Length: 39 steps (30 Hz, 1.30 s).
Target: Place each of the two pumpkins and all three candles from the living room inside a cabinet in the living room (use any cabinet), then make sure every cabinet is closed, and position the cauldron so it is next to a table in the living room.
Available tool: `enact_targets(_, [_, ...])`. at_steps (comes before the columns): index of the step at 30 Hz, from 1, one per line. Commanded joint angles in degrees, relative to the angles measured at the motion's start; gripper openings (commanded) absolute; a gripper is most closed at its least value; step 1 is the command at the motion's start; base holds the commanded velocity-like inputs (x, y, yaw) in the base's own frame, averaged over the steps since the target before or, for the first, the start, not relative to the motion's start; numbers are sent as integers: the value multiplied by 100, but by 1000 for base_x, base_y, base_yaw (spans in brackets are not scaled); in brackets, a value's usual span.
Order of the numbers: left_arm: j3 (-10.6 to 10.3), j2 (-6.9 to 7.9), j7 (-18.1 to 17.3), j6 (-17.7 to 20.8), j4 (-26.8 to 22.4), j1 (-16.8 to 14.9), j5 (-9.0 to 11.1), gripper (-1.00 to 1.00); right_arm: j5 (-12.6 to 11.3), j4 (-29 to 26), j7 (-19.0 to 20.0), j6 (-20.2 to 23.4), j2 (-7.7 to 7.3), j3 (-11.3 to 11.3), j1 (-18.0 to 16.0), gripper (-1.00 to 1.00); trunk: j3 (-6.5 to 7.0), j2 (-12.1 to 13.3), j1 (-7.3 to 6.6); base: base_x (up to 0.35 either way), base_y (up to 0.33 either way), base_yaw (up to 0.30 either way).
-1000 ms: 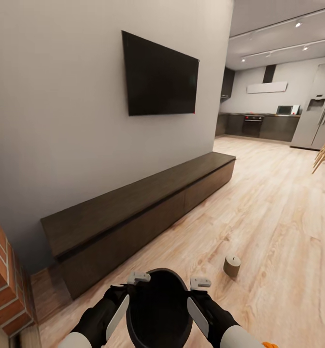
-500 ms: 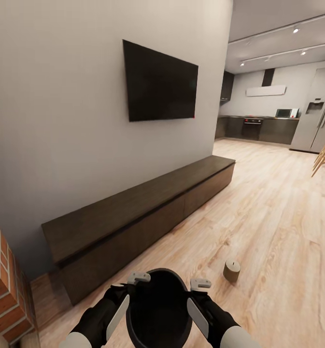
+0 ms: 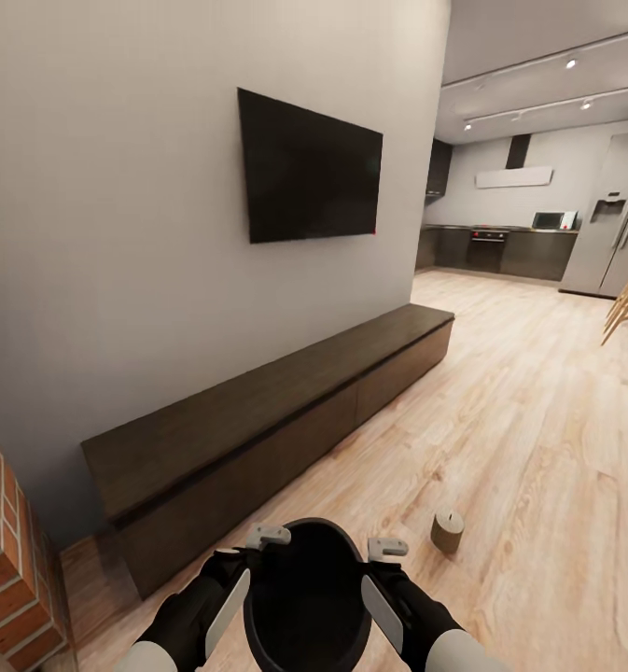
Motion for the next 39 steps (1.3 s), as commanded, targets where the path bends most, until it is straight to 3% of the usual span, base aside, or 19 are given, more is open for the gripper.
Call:
enact_targets(1, [-19, 6, 50, 24, -4, 0, 126, -100, 99, -71, -45, 6, 0, -25, -8, -100, 13, 38, -24, 0, 0, 0])
enact_targets(16, [-19, 9, 50, 24, -2, 1, 129, -100, 99, -147, -11, -3, 0, -25, -8, -100, 282, 640, -353, 0, 0, 0])
enact_targets(39, [-22, 11, 50, 24, -14, -1, 132, -100, 100, -152, -16, -4, 0, -24, -8, -100, 282, 640, -353, 0, 0, 0])
